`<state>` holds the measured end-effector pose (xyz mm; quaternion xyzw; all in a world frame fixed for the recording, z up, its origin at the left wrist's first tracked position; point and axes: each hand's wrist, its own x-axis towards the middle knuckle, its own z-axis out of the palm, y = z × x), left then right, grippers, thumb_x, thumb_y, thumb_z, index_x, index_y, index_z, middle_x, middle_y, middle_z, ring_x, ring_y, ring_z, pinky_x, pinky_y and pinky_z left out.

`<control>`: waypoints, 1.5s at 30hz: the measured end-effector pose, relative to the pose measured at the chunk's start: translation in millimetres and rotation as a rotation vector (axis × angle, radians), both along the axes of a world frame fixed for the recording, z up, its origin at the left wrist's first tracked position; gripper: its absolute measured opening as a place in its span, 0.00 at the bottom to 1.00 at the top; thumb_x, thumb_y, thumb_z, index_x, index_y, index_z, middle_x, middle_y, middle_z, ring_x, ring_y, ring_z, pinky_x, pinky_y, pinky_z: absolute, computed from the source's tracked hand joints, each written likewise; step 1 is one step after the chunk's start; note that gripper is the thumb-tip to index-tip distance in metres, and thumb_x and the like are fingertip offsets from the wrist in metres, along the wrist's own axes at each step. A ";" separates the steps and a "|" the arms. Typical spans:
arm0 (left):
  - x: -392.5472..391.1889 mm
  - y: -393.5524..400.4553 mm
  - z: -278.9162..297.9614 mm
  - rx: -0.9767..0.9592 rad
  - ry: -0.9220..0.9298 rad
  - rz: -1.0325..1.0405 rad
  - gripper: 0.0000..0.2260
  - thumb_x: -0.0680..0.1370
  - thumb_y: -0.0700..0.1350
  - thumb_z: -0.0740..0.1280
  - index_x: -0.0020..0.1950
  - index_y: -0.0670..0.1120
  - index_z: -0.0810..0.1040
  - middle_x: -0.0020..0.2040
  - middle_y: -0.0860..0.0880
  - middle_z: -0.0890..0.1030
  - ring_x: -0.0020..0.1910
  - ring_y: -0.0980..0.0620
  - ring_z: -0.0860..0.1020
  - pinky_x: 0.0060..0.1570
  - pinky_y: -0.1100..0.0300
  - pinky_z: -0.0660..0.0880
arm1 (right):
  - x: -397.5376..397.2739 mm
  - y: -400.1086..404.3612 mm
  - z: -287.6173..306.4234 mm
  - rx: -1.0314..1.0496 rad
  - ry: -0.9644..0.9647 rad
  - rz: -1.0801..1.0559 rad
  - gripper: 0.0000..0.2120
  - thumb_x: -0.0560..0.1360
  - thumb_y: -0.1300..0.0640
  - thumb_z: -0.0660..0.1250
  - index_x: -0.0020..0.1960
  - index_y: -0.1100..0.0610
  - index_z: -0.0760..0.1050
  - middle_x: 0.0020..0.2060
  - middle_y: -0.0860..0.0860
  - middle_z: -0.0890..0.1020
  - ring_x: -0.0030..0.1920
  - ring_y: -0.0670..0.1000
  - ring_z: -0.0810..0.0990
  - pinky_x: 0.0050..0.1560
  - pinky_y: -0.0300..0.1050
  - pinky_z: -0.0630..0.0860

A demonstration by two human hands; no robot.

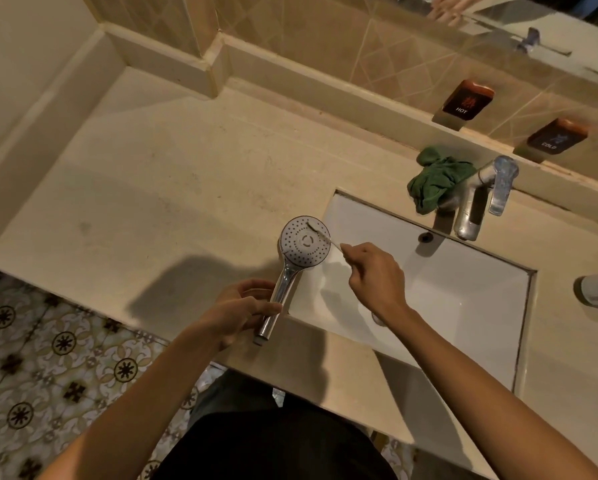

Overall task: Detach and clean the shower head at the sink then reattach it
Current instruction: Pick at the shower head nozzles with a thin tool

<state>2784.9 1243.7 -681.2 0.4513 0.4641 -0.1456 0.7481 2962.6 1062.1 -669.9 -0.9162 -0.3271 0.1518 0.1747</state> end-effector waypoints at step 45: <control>-7.0 -1.6 -3.0 -0.089 -0.031 0.067 0.18 0.72 0.30 0.73 0.60 0.43 0.80 0.49 0.48 0.88 0.46 0.50 0.87 0.40 0.59 0.83 | 3.9 -21.6 -10.2 0.125 0.012 -0.001 0.17 0.79 0.64 0.67 0.66 0.53 0.83 0.53 0.51 0.86 0.50 0.56 0.83 0.42 0.51 0.82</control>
